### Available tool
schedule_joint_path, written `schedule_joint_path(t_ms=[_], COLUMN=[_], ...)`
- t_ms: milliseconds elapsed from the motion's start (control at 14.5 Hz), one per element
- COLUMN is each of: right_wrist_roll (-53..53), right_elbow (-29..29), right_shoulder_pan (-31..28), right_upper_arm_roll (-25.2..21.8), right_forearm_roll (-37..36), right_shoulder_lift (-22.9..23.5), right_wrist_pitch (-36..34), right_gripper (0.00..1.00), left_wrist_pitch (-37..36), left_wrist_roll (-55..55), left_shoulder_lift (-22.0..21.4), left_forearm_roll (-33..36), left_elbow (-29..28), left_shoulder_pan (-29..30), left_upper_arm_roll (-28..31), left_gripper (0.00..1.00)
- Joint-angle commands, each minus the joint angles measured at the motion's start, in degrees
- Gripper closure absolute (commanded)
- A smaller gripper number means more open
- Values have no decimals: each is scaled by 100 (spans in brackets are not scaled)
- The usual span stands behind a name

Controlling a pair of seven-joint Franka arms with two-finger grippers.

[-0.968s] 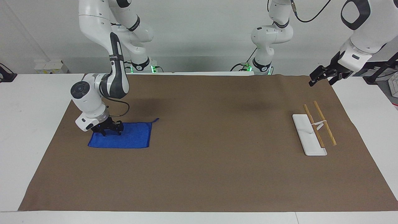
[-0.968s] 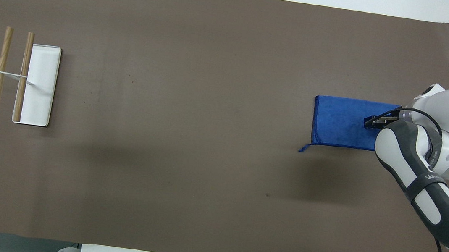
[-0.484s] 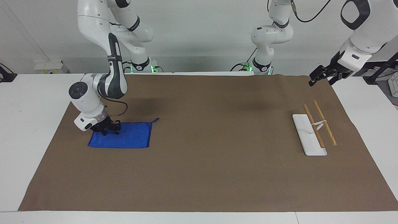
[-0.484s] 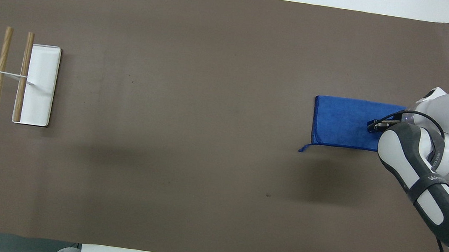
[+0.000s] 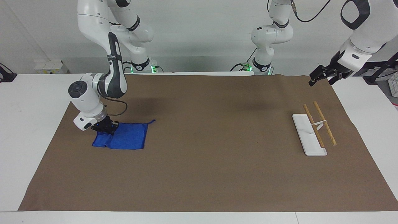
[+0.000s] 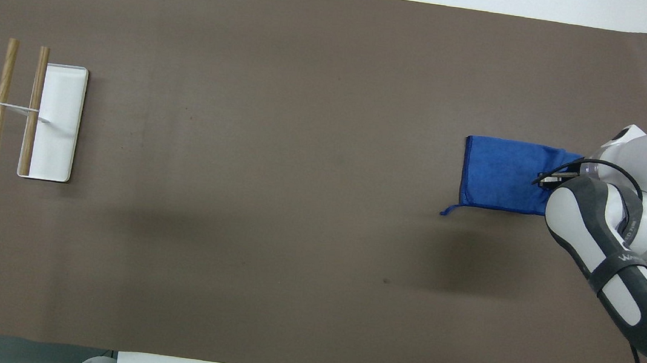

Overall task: Right arm passes towel to left arm to hang
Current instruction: 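Reach the right gripper down and grasp the blue towel's edge, then lift the blue towel with the right gripper toward the left gripper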

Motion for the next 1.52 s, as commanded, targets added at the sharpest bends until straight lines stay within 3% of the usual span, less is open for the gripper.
schedule_joint_path(t_ms=[0, 207, 484, 760, 1037, 1244, 1452], right_wrist_roll=[-36, 1119, 2912, 5249, 7518, 8496, 9041], right_elbow=[-28, 480, 1526, 2177, 2740, 3065, 3137], right_shoulder_pan=[-94, -173, -147, -129, -121, -121, -103], right_upper_arm_roll=[64, 73, 152, 976, 1768, 2304, 2419], right_forearm_roll=[-98, 121, 1281, 1300, 2071, 2799, 4118], right_shoulder_lift=[0, -70, -149, -237, -246, -237, -272], right_wrist_pitch=[9, -883, -2642, -3567, -3929, -3850, -3500], right_gripper=[100, 100, 100, 100, 100, 100, 100], left_wrist_pitch=[34, 16, 33, 51, 156, 384, 691], left_wrist_roll=[9, 53, -26, -1235, -2975, -4363, -5762], left_shoulder_lift=[-204, -204, -195, -195, -195, -204, -361], left_forearm_roll=[54, 62, 54, -25, -605, -1052, -1605], left_elbow=[-216, -216, -198, -207, -216, -312, -715], left_shoulder_pan=[-18, -18, 25, 9, 17, -1, -9], left_upper_arm_roll=[11, 11, 20, -6, 3, 3, 2], left_gripper=[0, 0, 0, 0, 0, 0, 0])
